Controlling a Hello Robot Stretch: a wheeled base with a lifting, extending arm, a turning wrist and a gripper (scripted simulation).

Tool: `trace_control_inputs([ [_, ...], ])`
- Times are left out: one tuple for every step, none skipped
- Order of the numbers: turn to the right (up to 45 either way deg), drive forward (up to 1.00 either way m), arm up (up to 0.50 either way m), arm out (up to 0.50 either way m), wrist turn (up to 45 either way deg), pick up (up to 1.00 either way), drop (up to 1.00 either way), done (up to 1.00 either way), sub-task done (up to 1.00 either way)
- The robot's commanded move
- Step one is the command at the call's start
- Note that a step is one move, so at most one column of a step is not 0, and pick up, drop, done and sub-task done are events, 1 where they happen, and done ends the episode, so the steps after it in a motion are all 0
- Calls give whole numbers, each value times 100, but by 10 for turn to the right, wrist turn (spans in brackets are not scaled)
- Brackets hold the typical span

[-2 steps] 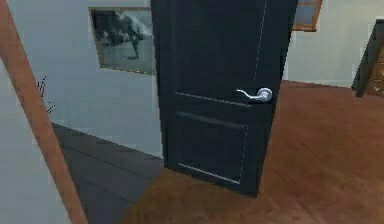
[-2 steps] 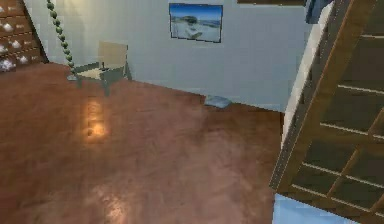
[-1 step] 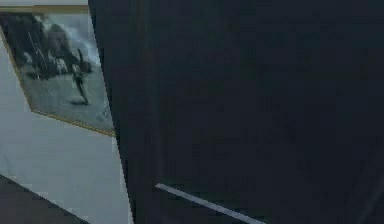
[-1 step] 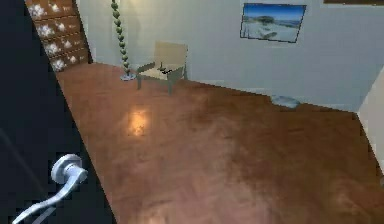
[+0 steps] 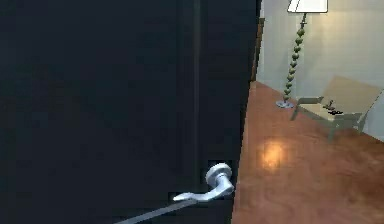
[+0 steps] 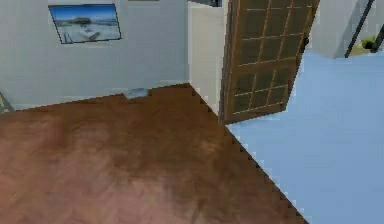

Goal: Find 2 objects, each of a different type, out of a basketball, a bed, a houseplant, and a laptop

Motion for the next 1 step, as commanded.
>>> trace_control_inputs([
  [450,0,0,0,0,0,0,0,0],
])
